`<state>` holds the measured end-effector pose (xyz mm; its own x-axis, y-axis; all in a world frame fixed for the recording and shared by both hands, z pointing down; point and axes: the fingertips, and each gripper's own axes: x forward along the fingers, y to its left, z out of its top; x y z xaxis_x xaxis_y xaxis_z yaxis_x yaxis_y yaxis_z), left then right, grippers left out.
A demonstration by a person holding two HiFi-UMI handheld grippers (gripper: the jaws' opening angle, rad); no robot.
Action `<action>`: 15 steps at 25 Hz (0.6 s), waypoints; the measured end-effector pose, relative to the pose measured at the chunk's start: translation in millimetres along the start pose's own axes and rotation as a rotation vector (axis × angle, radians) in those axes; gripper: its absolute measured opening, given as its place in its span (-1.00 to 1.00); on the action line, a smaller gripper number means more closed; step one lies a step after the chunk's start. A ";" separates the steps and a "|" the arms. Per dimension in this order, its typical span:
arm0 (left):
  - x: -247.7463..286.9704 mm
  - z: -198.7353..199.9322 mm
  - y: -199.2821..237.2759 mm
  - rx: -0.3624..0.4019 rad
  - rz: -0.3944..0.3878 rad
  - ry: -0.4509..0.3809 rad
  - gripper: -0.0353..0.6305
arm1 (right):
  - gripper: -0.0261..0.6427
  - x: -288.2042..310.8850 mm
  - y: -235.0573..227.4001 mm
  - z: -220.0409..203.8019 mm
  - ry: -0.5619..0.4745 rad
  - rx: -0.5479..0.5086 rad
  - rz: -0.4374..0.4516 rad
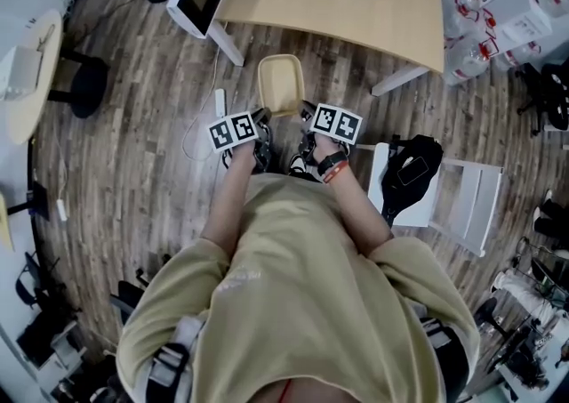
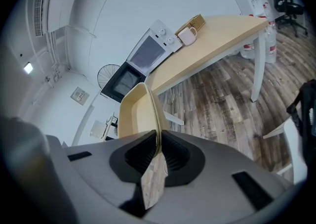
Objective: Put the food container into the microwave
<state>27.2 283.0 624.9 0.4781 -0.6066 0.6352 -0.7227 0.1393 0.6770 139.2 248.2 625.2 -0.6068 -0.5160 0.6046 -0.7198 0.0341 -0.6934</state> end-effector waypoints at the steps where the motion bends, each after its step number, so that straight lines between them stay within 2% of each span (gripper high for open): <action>1: 0.5 0.6 1.8 -0.008 0.000 -0.001 -0.71 | -0.77 2.2 0.1 -0.3 0.005 -0.002 -0.001; 8: 16.2 6.6 10.1 -0.047 -0.015 0.008 -0.71 | -0.77 19.2 -8.2 7.1 0.022 0.006 -0.025; 15: 37.5 52.4 16.4 -0.040 -0.036 0.016 -0.71 | -0.77 51.8 1.5 39.2 0.007 0.009 -0.035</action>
<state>7.1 221.5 640.4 0.5117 -0.5990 0.6159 -0.6844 0.1492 0.7137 120.0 188.0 640.1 -0.5840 -0.5107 0.6310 -0.7374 0.0087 -0.6754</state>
